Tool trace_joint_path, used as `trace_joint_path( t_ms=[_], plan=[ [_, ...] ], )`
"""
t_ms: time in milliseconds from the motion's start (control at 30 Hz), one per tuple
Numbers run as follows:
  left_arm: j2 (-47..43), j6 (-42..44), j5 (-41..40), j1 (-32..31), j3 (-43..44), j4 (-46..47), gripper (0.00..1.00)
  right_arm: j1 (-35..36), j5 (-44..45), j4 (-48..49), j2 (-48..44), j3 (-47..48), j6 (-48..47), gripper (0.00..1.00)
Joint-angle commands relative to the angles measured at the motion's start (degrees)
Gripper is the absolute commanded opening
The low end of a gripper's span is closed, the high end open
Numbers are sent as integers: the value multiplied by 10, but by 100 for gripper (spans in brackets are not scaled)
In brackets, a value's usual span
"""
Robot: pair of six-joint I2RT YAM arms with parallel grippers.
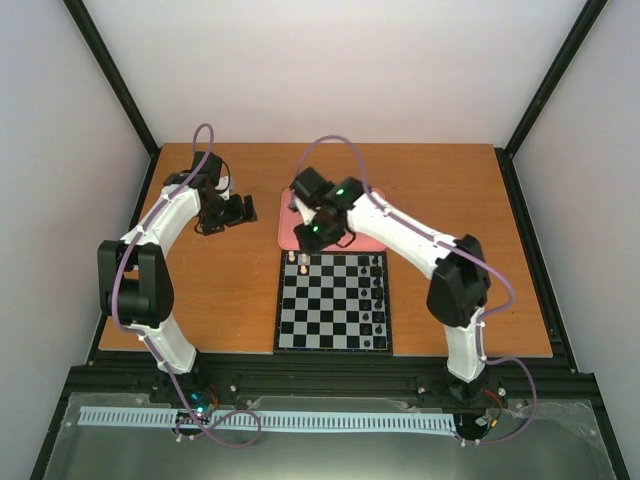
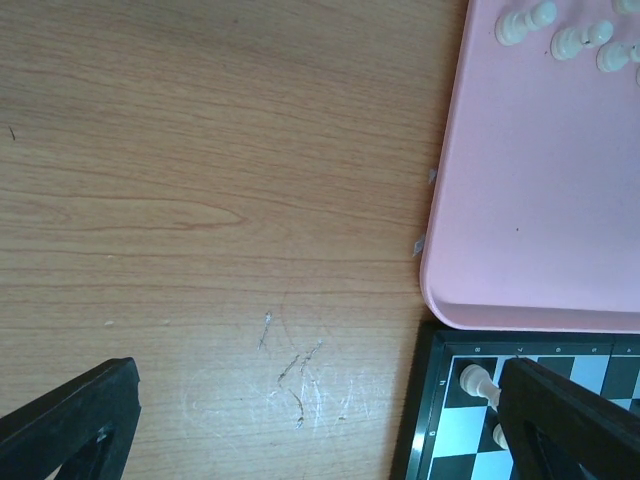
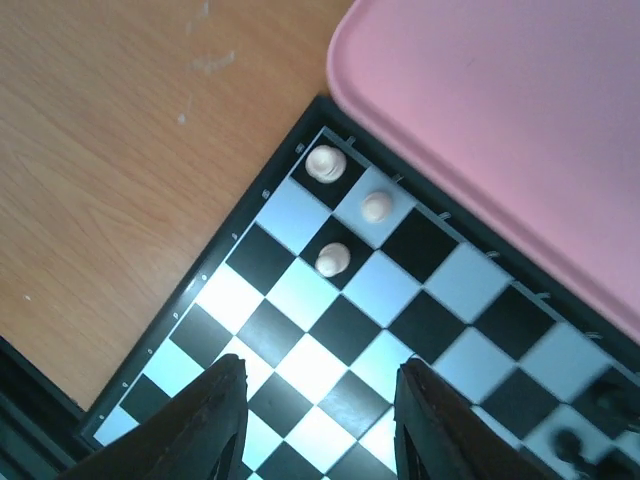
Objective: Set up the chess pieces on the board
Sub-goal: Place the chess piece on the chessboard, then pick up the chess piece from the storage box.
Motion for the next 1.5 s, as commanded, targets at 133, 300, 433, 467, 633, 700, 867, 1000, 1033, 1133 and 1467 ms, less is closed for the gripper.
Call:
trace_joint_path(
  t_ms=[133, 300, 433, 467, 633, 700, 867, 1000, 1033, 1133, 1467],
  plan=[
    [-13, 1, 12, 4, 6, 3, 100, -127, 6, 1, -3, 55, -3, 51],
    [0, 2, 15, 5, 18, -2, 100, -192, 36, 18, 102, 157, -4, 48],
    [9, 2, 22, 5, 23, -4, 100, -218, 50, 17, 179, 242, -10, 44],
    [10, 2, 22, 5, 23, -4, 100, -224, 56, 17, 196, 259, -10, 44],
    [22, 2, 22, 4, 26, -5, 100, -239, 62, 31, 239, 284, -7, 44],
    [27, 2, 23, 5, 27, -5, 100, -241, 61, 33, 251, 289, -8, 44],
    [42, 2, 26, 5, 34, -4, 100, -245, 64, 34, 270, 291, -13, 44],
    [51, 2, 29, 5, 38, -3, 100, -246, 74, 39, 283, 292, -12, 44],
    [52, 1, 29, 5, 38, -2, 100, -246, 75, 39, 287, 293, -11, 44],
    [54, 2, 29, 4, 39, -1, 100, -249, 75, 43, 300, 296, -7, 43],
    [51, 6, 25, 5, 39, -2, 100, -257, 68, 45, 332, 324, -5, 39]
  ],
)
